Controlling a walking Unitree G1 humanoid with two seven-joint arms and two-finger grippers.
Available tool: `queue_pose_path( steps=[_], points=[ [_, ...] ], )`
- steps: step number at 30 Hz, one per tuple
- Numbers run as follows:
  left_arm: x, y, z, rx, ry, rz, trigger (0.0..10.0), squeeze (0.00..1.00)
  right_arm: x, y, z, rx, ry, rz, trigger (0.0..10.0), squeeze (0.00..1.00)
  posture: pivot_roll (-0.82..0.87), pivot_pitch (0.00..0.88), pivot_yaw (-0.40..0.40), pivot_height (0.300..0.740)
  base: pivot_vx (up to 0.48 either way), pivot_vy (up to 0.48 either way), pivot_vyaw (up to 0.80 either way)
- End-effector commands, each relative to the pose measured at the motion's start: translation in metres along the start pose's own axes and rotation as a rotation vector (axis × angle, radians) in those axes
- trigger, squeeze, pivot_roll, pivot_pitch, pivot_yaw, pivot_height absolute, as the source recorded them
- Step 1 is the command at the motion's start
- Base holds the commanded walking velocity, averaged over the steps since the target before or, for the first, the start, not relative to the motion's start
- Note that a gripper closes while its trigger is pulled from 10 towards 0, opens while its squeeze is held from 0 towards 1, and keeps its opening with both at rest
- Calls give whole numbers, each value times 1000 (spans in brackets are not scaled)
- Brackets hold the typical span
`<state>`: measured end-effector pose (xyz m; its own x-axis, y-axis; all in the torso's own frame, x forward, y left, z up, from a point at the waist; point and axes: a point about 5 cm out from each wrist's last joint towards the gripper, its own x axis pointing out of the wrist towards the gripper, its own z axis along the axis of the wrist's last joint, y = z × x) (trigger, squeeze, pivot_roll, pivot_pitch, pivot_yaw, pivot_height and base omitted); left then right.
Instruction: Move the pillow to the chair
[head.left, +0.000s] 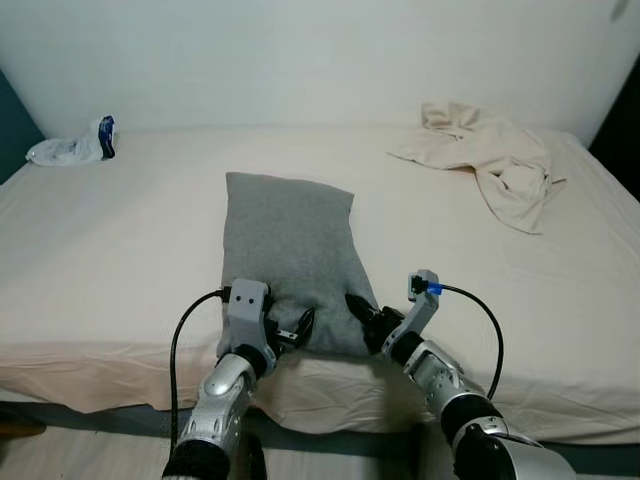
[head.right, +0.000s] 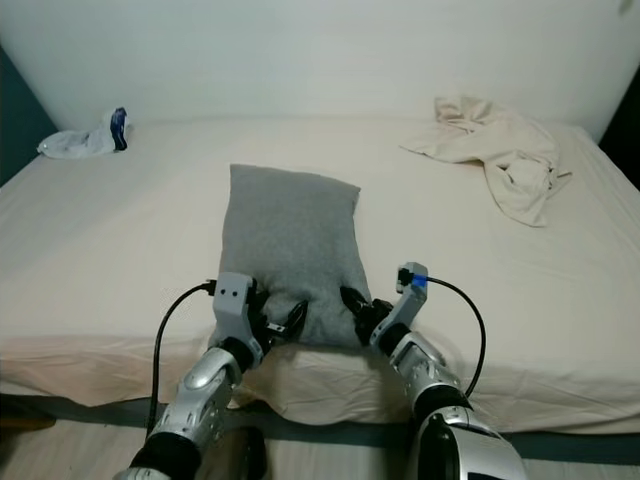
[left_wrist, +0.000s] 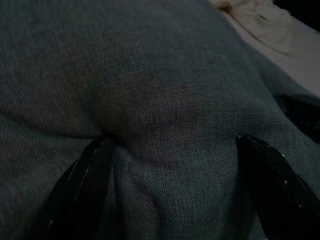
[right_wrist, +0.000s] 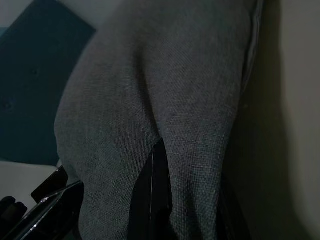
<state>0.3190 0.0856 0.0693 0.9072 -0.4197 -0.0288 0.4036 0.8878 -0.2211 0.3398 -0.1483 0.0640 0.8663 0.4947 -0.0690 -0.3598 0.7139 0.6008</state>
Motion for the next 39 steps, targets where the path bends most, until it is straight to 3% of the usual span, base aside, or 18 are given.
queue_pose_path(
  steps=[1,6,11,17,23,39],
  points=[
    [5,-7,-3,-21,27,-17,10000,0,1,-1,15,-51,-60,-24,0,0,-73,0,56,490,0,0,0],
    [9,2,3,-21,11,26,10000,0,-7,-12,32,-161,-75,-78,0,0,-84,0,51,490,0,0,0],
    [4,13,0,-49,8,71,10000,0,-14,-16,29,-139,-92,-72,0,0,-80,0,53,515,0,0,0],
    [4,16,0,-49,8,74,10000,0,-13,-15,29,-138,-99,-71,0,0,-81,0,59,525,0,0,0],
    [14,14,10,-31,-7,53,10000,0,-5,-9,40,-161,-121,-62,0,0,-80,0,66,555,0,0,0],
    [7,19,-4,-30,44,74,10000,0,-11,-14,12,-161,-30,-110,0,0,-72,0,60,630,0,0,0]
  ],
)
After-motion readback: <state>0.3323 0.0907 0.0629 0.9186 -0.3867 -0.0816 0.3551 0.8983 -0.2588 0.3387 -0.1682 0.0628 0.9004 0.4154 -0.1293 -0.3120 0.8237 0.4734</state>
